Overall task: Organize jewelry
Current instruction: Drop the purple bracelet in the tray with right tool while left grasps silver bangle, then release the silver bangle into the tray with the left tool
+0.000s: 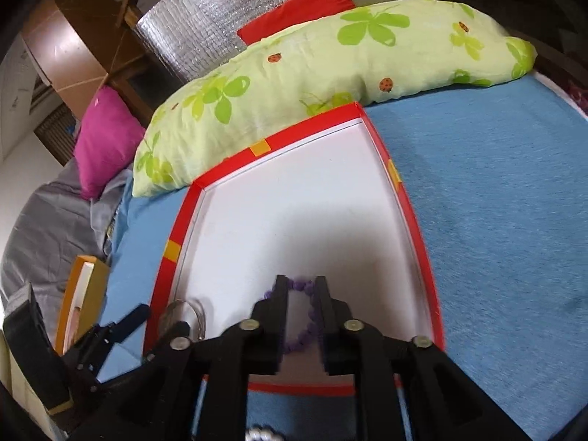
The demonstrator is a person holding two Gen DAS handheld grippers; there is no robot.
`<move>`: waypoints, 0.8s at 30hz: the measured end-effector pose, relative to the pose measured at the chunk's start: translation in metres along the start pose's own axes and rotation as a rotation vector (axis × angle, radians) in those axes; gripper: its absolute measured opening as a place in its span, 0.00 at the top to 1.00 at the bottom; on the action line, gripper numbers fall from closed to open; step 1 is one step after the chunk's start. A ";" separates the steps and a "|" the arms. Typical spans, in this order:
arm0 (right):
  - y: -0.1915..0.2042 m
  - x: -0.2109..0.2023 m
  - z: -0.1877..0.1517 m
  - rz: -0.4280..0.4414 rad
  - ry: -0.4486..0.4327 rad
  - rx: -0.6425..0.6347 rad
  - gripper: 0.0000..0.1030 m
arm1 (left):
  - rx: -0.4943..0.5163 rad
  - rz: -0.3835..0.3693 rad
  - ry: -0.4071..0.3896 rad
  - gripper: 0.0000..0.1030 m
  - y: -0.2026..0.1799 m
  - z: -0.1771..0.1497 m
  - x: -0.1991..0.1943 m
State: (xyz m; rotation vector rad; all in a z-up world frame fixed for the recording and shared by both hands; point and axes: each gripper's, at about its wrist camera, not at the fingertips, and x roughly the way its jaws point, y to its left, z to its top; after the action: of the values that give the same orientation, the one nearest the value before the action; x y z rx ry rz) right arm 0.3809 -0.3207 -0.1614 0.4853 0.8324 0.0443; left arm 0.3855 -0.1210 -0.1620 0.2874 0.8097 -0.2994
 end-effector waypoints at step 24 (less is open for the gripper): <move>0.022 -0.095 -0.065 0.036 -0.080 -0.174 0.38 | -0.024 0.087 -0.121 0.36 0.009 -0.048 -0.096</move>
State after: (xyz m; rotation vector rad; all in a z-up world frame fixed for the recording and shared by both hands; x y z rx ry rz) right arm 0.2736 -0.2965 -0.1225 0.3363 0.7345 0.1287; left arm 0.2945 -0.0805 -0.1212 0.2783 0.6788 -0.2225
